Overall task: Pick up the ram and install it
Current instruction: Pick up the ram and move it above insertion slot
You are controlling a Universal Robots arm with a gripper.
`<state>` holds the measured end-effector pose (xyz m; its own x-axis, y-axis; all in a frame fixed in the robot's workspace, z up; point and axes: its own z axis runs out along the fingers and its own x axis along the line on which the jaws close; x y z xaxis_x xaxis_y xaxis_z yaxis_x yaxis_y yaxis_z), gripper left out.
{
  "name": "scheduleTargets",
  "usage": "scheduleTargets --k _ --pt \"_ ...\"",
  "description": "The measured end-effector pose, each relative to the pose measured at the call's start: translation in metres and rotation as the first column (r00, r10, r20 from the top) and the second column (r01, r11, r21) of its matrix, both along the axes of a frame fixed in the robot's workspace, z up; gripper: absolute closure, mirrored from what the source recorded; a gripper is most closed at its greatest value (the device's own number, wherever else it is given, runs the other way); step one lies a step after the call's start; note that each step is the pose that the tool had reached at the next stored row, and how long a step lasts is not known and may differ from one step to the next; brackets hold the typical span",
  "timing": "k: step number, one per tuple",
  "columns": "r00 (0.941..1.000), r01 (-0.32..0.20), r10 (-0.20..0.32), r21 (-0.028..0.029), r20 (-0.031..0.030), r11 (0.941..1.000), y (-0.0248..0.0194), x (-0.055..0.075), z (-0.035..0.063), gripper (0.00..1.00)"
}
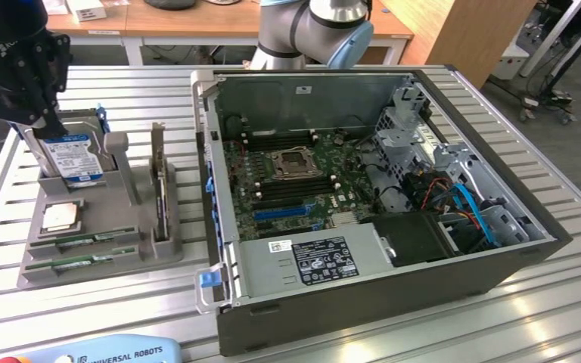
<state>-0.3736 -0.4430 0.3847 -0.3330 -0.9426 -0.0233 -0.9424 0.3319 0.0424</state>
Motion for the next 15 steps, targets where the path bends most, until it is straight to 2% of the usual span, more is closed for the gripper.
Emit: scheduleTargets --k 4,9,10,15 --pt "0.9973 -0.074 0.074 -0.0001 0.0000 0.9973 0.0000 0.0000 -0.0004 0.90" --pt "0.9870 -0.161 0.161 -0.0001 0.0000 0.9870 0.0000 0.0000 -0.0006 0.90" --pt "0.9855 -0.170 0.170 -0.0002 -0.0001 0.9855 0.0000 0.0000 -0.0006 0.90" --pt "0.9855 -0.170 0.170 -0.0001 0.0000 0.9855 0.0000 0.0000 -0.0006 0.90"
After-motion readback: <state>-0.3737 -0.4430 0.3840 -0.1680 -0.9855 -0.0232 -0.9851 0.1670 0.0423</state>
